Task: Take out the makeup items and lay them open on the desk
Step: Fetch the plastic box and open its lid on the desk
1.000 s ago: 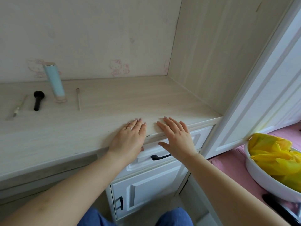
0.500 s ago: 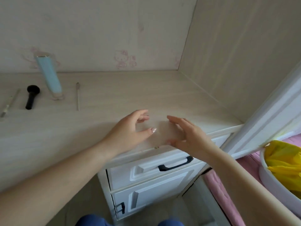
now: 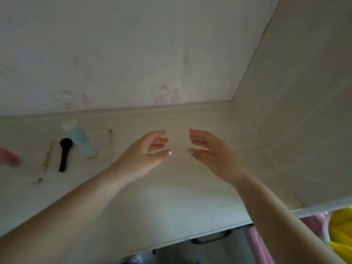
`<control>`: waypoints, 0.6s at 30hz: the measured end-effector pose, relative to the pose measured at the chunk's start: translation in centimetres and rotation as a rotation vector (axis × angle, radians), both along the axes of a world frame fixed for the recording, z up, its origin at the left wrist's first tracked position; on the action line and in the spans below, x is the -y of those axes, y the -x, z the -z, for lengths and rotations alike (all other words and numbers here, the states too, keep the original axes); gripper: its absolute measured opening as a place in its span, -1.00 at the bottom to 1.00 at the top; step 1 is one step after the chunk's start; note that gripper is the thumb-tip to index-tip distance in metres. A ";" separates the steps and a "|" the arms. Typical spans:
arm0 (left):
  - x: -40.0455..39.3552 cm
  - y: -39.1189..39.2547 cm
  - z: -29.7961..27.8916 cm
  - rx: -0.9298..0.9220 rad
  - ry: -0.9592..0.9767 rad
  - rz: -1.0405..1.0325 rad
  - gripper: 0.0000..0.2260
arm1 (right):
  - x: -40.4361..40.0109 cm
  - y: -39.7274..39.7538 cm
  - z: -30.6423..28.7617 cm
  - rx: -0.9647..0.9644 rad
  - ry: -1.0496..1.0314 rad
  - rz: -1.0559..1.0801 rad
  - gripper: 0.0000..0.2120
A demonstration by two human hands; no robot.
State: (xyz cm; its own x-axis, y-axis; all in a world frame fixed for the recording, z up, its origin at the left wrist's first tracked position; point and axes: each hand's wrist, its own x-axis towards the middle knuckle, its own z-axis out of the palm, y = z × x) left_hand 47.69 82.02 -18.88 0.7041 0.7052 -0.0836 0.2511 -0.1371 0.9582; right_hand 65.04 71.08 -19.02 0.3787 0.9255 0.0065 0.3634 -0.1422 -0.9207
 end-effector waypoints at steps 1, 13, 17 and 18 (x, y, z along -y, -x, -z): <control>-0.1 0.3 -1.5 -0.005 -0.005 -0.011 -0.47 | -0.2 0.2 -1.3 -0.019 0.000 0.009 -0.57; 4.1 4.6 -10.4 0.020 -0.097 -0.478 -0.62 | -2.6 2.2 -10.2 0.001 -0.025 -0.336 -0.64; 9.5 6.5 -11.5 0.023 -0.068 -0.694 -0.64 | -2.0 3.5 -11.8 0.028 -0.043 -0.569 -0.66; 11.0 7.0 -11.6 0.012 -0.070 -0.755 -0.66 | -1.7 3.9 -12.0 0.035 -0.044 -0.625 -0.67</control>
